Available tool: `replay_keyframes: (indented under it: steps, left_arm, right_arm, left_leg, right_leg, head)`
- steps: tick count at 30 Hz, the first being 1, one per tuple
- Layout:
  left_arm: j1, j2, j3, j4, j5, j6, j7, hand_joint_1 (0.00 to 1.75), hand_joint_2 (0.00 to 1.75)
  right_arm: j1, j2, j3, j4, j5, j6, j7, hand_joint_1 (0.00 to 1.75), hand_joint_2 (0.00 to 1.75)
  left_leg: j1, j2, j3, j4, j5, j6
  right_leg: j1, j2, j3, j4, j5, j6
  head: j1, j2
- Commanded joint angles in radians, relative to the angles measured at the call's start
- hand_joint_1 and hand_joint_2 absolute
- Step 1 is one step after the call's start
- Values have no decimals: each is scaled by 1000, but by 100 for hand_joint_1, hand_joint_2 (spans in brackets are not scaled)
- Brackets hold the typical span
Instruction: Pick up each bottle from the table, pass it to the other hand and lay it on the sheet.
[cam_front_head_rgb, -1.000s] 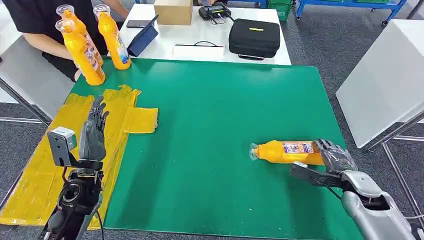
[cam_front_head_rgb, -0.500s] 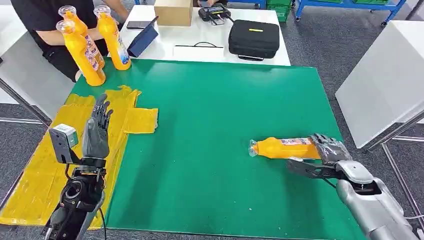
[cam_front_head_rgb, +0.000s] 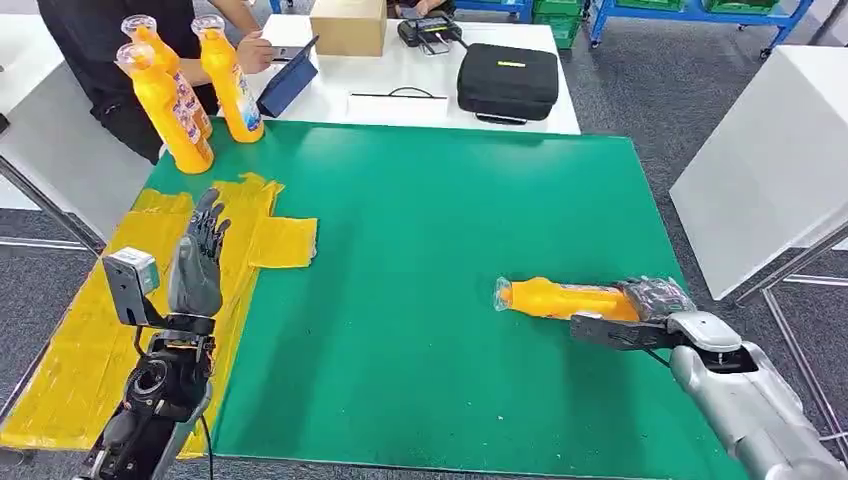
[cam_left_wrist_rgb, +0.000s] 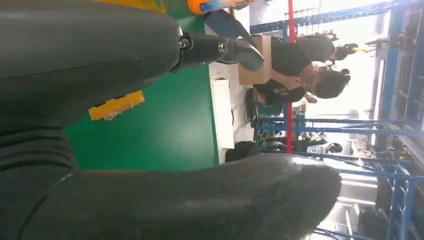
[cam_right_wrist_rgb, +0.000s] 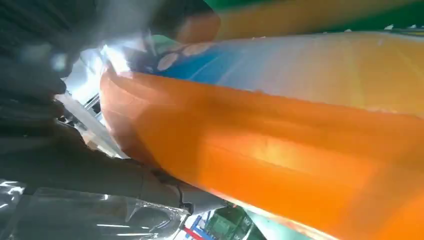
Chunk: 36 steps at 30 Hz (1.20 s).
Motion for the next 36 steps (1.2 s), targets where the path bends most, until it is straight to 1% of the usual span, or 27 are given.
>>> replay_keyframes:
  steps: [1, 6, 8, 11, 12, 13, 14, 15, 16, 17, 18, 19, 20, 21, 24, 25, 26, 27, 28, 29, 30, 31, 32, 33, 34, 35, 36]
  left_arm:
    - [-32, 22, -31, 75, 10, -1, -8, 0, 0]
    - [-32, 22, -31, 75, 10, -1, -8, 0, 0]
    - [-33, 22, -33, 75, 10, 0, -11, 0, 0]
    - [-35, 18, -39, 80, 10, 0, -10, 0, 0]
    - [-35, 16, -43, 82, 16, -1, 6, 0, 0]
    - [-26, 13, -43, 82, 45, -20, 26, 0, 0]
    - [-7, 6, -34, 79, 111, -56, 48, 0, 0]
    - [22, -9, -24, 81, 185, -83, 65, 0, 0]
    - [43, -17, -23, 87, 249, -108, 86, 0, 175]
    - [64, -21, -24, 90, 295, -122, 99, 0, 175]
    - [107, -34, -18, 81, 409, -167, 112, 0, 175]
    - [128, -35, -33, 77, 443, -186, 104, 0, 175]
    - [146, -42, -46, 70, 446, -195, 78, 0, 175]
    - [159, -64, -60, 58, 454, -196, 62, 0, 175]
    - [137, -94, -140, 47, 459, -194, 59, 0, 175]
    - [130, -99, -149, 47, 463, -187, 59, 0, 175]
    - [109, -108, -194, 37, 447, -202, 54, 0, 175]
    - [98, -118, -222, 25, 416, -199, 48, 0, 175]
    - [91, -127, -242, 10, 390, -188, 42, 0, 175]
    - [75, -133, -271, -1, 350, -180, 41, 0, 175]
    - [61, -137, -291, -3, 317, -167, 33, 0, 175]
    - [53, -142, -300, -3, 305, -158, 29, 0, 175]
    - [41, -143, -314, 3, 304, -160, 30, 0, 175]
    - [25, -149, -331, 20, 307, -158, 36, 0, 175]
    - [21, -150, -335, 24, 309, -156, 36, 0, 175]
    - [17, -161, -333, 33, 314, -148, 39, 0, 175]
    - [3, -164, -348, 35, 313, -142, 35, 0, 175]
  right_arm:
    - [41, 12, 81, 110, -15, 21, -14, 175, 175]
    - [41, 12, 81, 110, -15, 21, -14, 175, 175]
    - [38, 13, 88, 113, -19, 22, -17, 175, 175]
    - [31, 30, 90, 146, -44, 16, -22, 175, 175]
    - [33, 46, 67, 155, -77, 1, -23, 175, 175]
    - [44, 57, 31, 148, -129, -11, -47, 175, 175]
    - [57, 71, -21, 129, -216, -8, -85, 175, 175]
    - [76, 86, -88, 79, -347, 20, -143, 175, 175]
    - [89, 98, -127, 31, -436, 36, -167, 175, 175]
    - [96, 100, -128, -22, -446, -4, -138, 175, 175]
    - [101, 110, -98, -123, -388, -92, -85, 175, 175]
    - [123, 127, -109, -211, -455, -53, -74, 175, 175]
    - [147, 137, -108, -288, -486, -49, -53, 175, 175]
    - [182, 160, -111, -399, -490, -132, -63, 175, 175]
    - [233, 214, -92, -564, -517, -226, -71, 175, 175]
    - [237, 223, -86, -575, -509, -233, -59, 175, 175]
    - [254, 272, -110, -597, -550, -262, -70, 175, 175]
    - [258, 300, -115, -597, -571, -262, -60, 175, 175]
    - [257, 317, -114, -591, -587, -259, -57, 175, 175]
    - [254, 339, -115, -565, -595, -259, -51, 175, 175]
    - [255, 364, -125, -545, -619, -261, -57, 175, 175]
    - [251, 377, -122, -529, -620, -261, -61, 175, 175]
    - [248, 407, -130, -506, -626, -260, -64, 175, 175]
    - [233, 439, -126, -468, -626, -254, -72, 175, 175]
    - [228, 447, -124, -457, -623, -256, -75, 175, 175]
    - [220, 471, -131, -441, -609, -246, -79, 175, 175]
    - [197, 493, -121, -404, -607, -244, -86, 175, 175]
  left_leg:
    - [2, -4, 2, -2, 1, -4]
    - [2, -3, 3, -1, 0, -2]
    - [2, -4, 3, -2, 1, -3]
    - [2, -3, 3, -1, 0, -2]
    - [2, -4, 4, -2, 1, -3]
    - [2, -4, 4, -2, 1, -3]
    - [2, -3, 5, -2, 0, -3]
    - [2, -3, 5, -2, 1, -3]
    - [2, -3, 5, -3, 1, -4]
    - [1, -1, 6, -3, 0, -2]
    - [1, 1, 6, -4, 0, -3]
    - [1, 2, 6, -4, 0, -3]
    - [0, 6, 6, -3, -2, -3]
    - [1, 10, 6, -3, -4, -5]
    - [1, 9, 2, -1, -5, -6]
    - [1, 7, -1, 0, -4, -5]
    - [1, 5, -1, 0, -4, -7]
    - [0, 2, -6, 0, -1, -5]
    - [2, 2, -8, 1, -2, -6]
    - [1, 1, -11, 0, 0, -4]
    - [2, 0, -10, 1, -1, -5]
    - [2, 1, -11, 0, 0, -4]
    - [2, 1, -10, 1, -1, -4]
    - [1, 1, -11, 0, 0, -4]
    - [2, 1, -10, 1, -1, -4]
    - [2, 2, -9, 1, -1, -5]
    - [1, 2, -11, 0, 0, -4]
  right_leg:
    - [2, -5, 3, -3, 0, -4]
    - [2, -4, 4, -2, 0, -2]
    - [2, -6, 4, -3, 0, -3]
    - [2, -4, 4, -2, 0, -2]
    - [2, -4, 5, -3, 0, -3]
    - [2, -5, 5, -3, 0, -3]
    - [2, -4, 6, -3, 0, -3]
    - [2, -4, 6, -4, 0, -3]
    - [2, -4, 6, -4, 1, -4]
    - [1, -1, 6, -3, 0, -3]
    - [1, 0, 6, -4, 1, -3]
    - [1, 1, 6, -4, 1, -4]
    - [1, 5, 6, -2, 1, -3]
    - [1, 9, 4, -2, 1, -4]
    - [1, 9, -1, 0, 0, -4]
    - [1, 6, -3, 1, 0, -3]
    - [1, 4, -3, 3, -2, -4]
    - [0, 3, -7, 2, 0, -2]
    - [2, 2, -8, 3, -1, -3]
    - [1, 1, -11, 2, 0, -2]
    - [2, -1, -10, 2, -1, -2]
    - [2, 1, -10, 2, -1, -2]
    - [2, 0, -9, 2, -1, -2]
    - [1, 1, -10, 2, 0, -2]
    - [1, 1, -10, 2, -1, -2]
    - [2, 1, -8, 3, -1, -3]
    - [0, 2, -10, 2, 0, -2]
  head:
    - [0, 0]
    - [0, 0]
    - [0, 0]
    - [0, 0]
    - [0, 0]
    - [0, 0]
    - [0, 0]
    - [0, 0]
    - [0, 0]
    - [0, 0]
    - [1, 0]
    - [0, 0]
    - [0, 0]
    - [0, 0]
    - [0, 0]
    - [0, 0]
    - [0, 0]
    - [0, 0]
    - [0, 0]
    - [-1, 0]
    - [0, 0]
    - [0, 0]
    - [0, 0]
    - [0, 0]
    - [0, 0]
    - [0, 0]
    - [0, 0]
